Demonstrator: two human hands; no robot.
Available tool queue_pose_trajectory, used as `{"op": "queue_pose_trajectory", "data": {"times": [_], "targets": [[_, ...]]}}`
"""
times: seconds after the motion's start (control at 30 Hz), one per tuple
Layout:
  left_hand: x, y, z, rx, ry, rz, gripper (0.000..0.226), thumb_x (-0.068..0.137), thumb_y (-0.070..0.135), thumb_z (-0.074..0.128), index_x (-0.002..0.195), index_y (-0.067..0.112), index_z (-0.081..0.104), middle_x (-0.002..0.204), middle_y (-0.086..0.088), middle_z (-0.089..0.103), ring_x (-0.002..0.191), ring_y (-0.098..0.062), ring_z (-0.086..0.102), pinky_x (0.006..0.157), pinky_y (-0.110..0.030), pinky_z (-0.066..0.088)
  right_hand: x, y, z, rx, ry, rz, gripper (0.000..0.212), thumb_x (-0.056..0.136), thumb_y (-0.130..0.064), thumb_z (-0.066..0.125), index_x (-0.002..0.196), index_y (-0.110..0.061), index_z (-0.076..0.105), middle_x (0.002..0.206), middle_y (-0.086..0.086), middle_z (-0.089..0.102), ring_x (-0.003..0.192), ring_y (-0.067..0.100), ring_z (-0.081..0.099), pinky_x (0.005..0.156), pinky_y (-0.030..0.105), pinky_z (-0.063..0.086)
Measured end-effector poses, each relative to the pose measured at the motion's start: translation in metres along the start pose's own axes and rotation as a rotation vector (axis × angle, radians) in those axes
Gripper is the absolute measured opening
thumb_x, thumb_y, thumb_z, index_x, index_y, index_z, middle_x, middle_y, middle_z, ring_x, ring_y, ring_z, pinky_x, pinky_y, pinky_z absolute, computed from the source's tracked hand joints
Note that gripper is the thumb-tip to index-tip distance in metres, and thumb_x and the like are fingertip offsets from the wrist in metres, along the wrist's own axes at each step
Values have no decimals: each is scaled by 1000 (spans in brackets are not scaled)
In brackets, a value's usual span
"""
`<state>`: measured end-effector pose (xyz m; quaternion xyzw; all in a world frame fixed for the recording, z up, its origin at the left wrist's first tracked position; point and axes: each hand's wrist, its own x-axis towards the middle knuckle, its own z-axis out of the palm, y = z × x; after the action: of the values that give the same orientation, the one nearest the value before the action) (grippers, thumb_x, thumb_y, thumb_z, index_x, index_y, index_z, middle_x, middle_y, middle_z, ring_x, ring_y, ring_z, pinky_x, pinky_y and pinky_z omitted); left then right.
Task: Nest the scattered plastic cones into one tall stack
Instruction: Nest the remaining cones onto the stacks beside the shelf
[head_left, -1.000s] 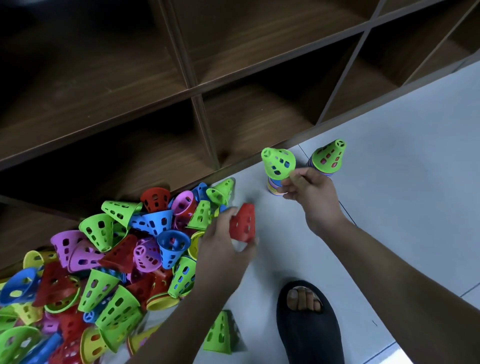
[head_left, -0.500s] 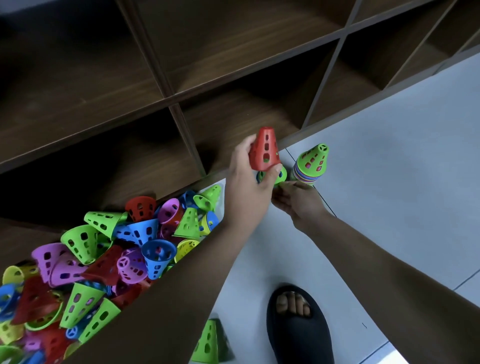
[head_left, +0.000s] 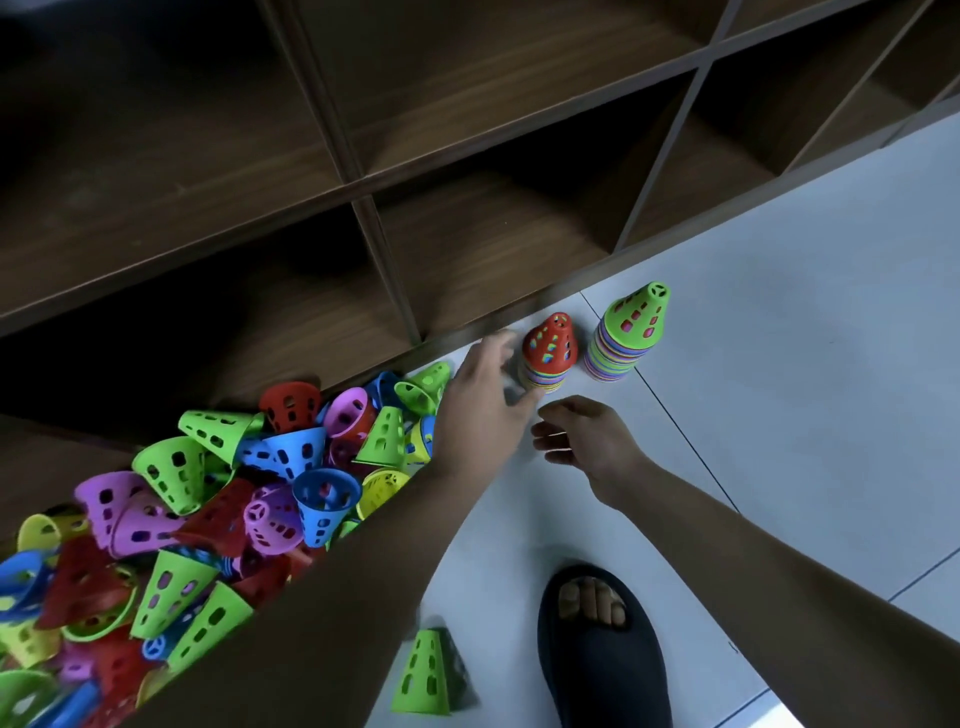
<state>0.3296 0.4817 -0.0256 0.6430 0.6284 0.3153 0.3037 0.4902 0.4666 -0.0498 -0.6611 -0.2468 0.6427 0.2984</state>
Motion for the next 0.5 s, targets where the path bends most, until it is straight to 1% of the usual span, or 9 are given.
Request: {"op": "queue_pose_trajectory", "data": {"times": [0.13,0.17,0.23,0.3,0.33,0.4,0.47,0.5], "targets": [[-57,-18,-26,30,-7,-33,49,89,24,82,133,25,61,125,11,67,115,-7,62,100,-31,50,-11,15,20,-180,-64,-58,10,100,-11,63,104,-7,71,88,10,78,75,22,72,69,33,56],[-72,-23,-34,61,-14,-40,47,90,25,80,133,25,61,125,11,66,115,-8,62,99,-32,51,-14,20,26,-222,-85,-71,9,99,-10,63,104,-7,71,86,9,78,75,22,72,68,32,55],[-101,-34,-48,206,0,-8,45,89,24,79,131,24,64,124,7,65,113,-18,62,97,-39,53,-21,30,39,-298,-131,-80,8,98,-10,65,103,-9,71,84,6,77,74,20,70,66,31,52],[-124,-48,-59,391,24,57,45,84,22,83,126,21,67,121,1,63,107,-27,59,89,-46,53,-28,42,51,-379,-172,-88,6,94,-15,68,100,-14,70,84,5,78,71,18,72,66,34,52],[-132,-55,-64,460,31,53,47,81,22,85,125,21,68,121,1,62,106,-28,57,86,-48,51,-31,49,58,-429,-185,-98,5,92,-18,70,97,-17,70,83,5,78,70,18,73,65,36,52],[-141,-67,-76,538,40,4,50,80,27,86,126,22,69,127,1,62,109,-29,55,87,-48,47,-41,61,70,-554,-207,-119,5,87,-26,72,89,-22,69,82,3,76,73,22,76,64,37,55],[-144,-77,-86,610,49,-12,49,82,31,84,127,22,68,130,-1,63,110,-33,56,87,-47,45,-52,74,85,-737,-244,-128,10,83,-32,71,86,-23,70,81,0,75,78,23,75,70,38,61],[-145,-81,-89,647,60,-10,48,82,29,83,127,21,68,129,-2,63,110,-34,57,87,-48,45,-58,82,92,-856,-276,-126,14,83,-35,71,87,-21,70,81,0,75,80,21,74,74,38,62]]}}
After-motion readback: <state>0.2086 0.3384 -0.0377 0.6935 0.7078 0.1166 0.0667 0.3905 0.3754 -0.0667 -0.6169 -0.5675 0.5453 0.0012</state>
